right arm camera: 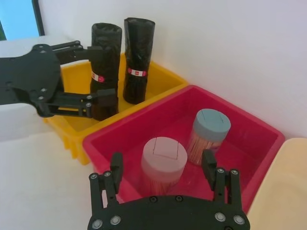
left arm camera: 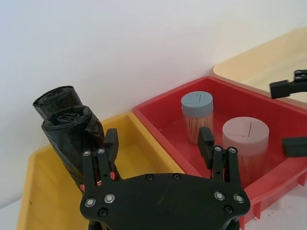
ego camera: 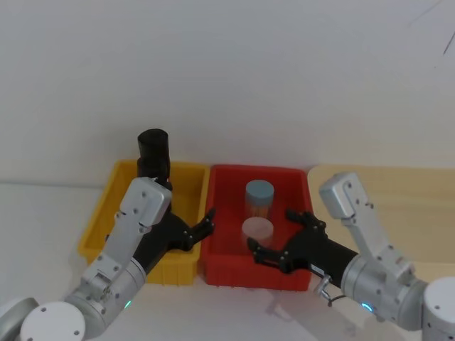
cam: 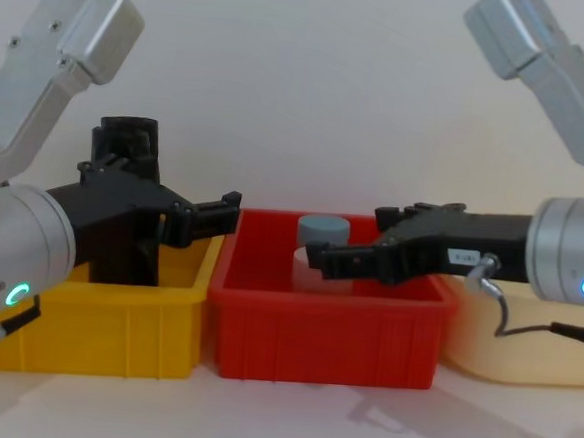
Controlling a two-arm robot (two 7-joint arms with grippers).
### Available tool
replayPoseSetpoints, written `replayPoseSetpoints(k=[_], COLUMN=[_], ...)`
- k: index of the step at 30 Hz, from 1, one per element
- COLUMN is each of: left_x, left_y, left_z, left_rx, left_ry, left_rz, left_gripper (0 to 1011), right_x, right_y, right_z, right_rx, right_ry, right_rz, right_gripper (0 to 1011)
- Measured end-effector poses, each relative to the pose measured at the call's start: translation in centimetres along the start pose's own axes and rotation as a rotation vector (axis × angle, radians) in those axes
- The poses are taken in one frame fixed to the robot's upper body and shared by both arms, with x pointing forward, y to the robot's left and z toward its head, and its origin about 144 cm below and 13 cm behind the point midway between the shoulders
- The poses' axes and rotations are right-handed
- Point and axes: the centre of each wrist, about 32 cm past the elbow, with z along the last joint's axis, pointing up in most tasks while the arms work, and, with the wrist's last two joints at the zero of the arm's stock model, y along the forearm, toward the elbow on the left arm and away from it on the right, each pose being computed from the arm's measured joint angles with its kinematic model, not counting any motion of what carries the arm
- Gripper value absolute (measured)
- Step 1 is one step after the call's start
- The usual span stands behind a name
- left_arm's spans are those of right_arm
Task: Pick up the garbage bag with the one hand and transfer it to the other hand.
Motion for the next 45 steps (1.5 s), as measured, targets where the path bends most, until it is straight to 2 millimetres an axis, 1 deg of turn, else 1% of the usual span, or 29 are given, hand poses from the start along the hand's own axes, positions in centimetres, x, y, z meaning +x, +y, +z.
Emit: replayPoseSetpoints(k=[6, 21, 35, 39, 40, 41, 45], left_x=[0.0, 0.0, 0.0, 0.0, 0.0, 0.0, 0.0], left_y=[0.0, 0.0, 0.0, 0.0, 0.0, 0.0, 0.0], left_z=[0.0, 0.0, 0.0, 0.0, 0.0, 0.0, 0.0], left_rx=[0.000, 0.000, 0.000, 0.000, 0.000, 0.000, 0.000], left_ry=[0.000, 0.000, 0.000, 0.000, 0.000, 0.000, 0.000], left_rz=[0.000, 0.000, 0.000, 0.000, 0.000, 0.000, 0.000], left_gripper=[1001, 1001, 1001, 1001, 1001, 1001, 1001], right_x=[0.5, 1.3, 1.7, 1.7, 1.7, 1.7, 1.7], right_y=[1.2, 3.1, 4.6, 4.8, 4.8, 4.9, 5.0], right_z=[0.5, 1.1, 1.6, 1.7, 1.7, 1.7, 1.4], right_rx=[-0.036, -0.130, -0.170, -0.176, -0.177, -0.178, -0.193], right_ry=[-0.017, -0.049, -0.071, -0.073, -0.074, -0.074, -0.075], right_rz=[0.007, 0.021, 0.032, 0.034, 0.034, 0.033, 0.033], right_gripper=[1002, 1002, 1002, 950, 912, 912, 792])
